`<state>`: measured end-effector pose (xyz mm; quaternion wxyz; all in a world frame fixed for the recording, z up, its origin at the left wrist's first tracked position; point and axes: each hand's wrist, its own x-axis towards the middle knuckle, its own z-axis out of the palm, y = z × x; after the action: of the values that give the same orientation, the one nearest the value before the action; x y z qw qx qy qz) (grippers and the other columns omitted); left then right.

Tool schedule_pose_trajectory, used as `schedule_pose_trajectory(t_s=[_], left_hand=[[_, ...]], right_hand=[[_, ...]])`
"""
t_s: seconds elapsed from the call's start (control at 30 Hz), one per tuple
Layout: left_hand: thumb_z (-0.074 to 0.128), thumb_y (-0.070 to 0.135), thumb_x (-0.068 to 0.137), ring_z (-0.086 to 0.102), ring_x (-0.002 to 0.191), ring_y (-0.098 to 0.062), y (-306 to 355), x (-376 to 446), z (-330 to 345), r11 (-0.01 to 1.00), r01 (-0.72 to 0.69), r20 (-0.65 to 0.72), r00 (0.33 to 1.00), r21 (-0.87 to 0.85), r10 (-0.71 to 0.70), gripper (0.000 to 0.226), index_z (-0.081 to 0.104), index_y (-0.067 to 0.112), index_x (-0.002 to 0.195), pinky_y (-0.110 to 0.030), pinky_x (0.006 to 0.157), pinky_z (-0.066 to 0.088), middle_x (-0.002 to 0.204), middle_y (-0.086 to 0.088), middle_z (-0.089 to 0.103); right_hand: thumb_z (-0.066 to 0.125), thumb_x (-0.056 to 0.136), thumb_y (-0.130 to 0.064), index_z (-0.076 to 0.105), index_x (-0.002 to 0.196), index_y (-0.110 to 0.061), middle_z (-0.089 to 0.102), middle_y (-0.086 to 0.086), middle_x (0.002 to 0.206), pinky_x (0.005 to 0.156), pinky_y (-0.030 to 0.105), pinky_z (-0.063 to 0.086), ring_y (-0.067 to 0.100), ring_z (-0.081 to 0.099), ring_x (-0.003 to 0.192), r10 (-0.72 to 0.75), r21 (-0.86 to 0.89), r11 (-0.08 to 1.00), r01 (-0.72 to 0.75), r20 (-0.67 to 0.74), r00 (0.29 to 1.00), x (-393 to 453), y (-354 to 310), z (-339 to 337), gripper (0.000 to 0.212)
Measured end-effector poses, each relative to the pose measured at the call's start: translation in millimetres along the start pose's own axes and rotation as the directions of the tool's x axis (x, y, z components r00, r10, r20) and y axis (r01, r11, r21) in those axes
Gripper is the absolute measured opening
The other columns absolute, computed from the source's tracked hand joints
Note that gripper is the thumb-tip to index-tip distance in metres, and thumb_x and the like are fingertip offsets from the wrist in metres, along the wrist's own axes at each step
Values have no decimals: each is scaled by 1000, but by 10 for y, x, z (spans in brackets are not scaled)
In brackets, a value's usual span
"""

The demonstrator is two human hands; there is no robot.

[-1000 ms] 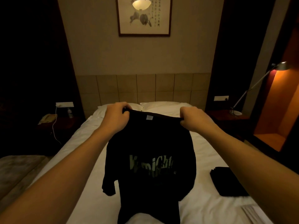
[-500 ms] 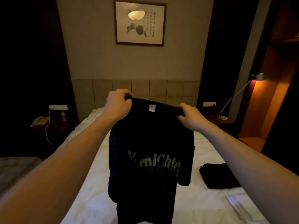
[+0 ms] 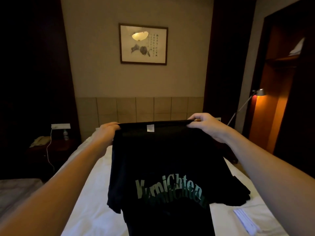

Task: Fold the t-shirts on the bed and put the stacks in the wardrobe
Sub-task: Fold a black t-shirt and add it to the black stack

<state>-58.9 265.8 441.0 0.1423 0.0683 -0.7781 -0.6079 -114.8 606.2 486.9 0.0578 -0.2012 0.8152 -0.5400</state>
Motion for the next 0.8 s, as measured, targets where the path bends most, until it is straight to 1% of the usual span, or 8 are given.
schedule_pose_trajectory(t_s=[0.1,0.2,0.27,0.33,0.4,0.53,0.7,0.8], left_hand=[[42,14,101,63,77,-21,188,-165,-15,980,-198,-6,980,17,198,28,68,10,93,-31,64,45,82,-9,65],[51,37,96,59,59,-17,330,-282,-131,750,-571,90,812,334,577,31,66,16,79,-33,55,42,66,-5,62],[55,60,88,63,59,-12,391,-332,-192,540,-687,291,710,486,641,39,66,24,78,-35,54,47,66,2,65],[58,71,80,65,65,-7,410,-355,-216,462,-697,403,705,549,584,43,66,30,85,-31,58,52,72,8,68],[58,74,73,66,69,-7,389,-347,-261,522,-664,474,747,535,465,50,70,30,92,-31,63,53,77,7,69],[69,83,57,57,63,-20,230,-396,-366,847,-418,565,806,329,179,77,77,16,95,-33,61,40,71,-6,63],[63,87,59,49,62,-28,-2,-495,-367,889,-260,554,832,377,9,97,66,-7,85,-27,58,35,67,-11,51],[56,94,54,49,53,-20,-133,-486,-283,885,-240,508,861,400,4,96,62,0,72,-23,58,36,56,-5,46]], right_hand=[[66,91,-15,63,96,-10,61,9,83,71,31,50,21,62,76,-96,-2,995,96,-75,993,-124,-184,-25,8],[70,88,-23,60,90,-11,59,5,72,58,24,48,16,60,62,-190,-7,982,190,-97,977,-261,-317,-56,16],[73,82,-33,58,87,-11,56,3,67,54,22,45,14,57,57,-240,-57,970,235,-98,966,-336,-356,-89,27],[72,78,-40,58,84,-10,55,3,66,55,23,44,15,57,57,-261,-122,961,249,-102,960,-385,-353,-129,33],[70,77,-44,57,80,-10,53,4,66,59,26,44,17,56,59,-269,-174,953,249,-106,957,-411,-306,-136,37],[72,75,-51,57,73,-11,48,2,65,63,28,40,14,54,59,-248,-133,962,237,-74,966,-417,-49,-26,43],[86,56,-58,73,81,-13,57,3,72,62,23,40,14,58,68,-56,69,997,47,139,989,-405,351,-29,53],[91,52,-57,72,93,-5,60,9,80,67,27,41,20,60,78,10,97,995,-29,184,983,-347,561,-33,69]])
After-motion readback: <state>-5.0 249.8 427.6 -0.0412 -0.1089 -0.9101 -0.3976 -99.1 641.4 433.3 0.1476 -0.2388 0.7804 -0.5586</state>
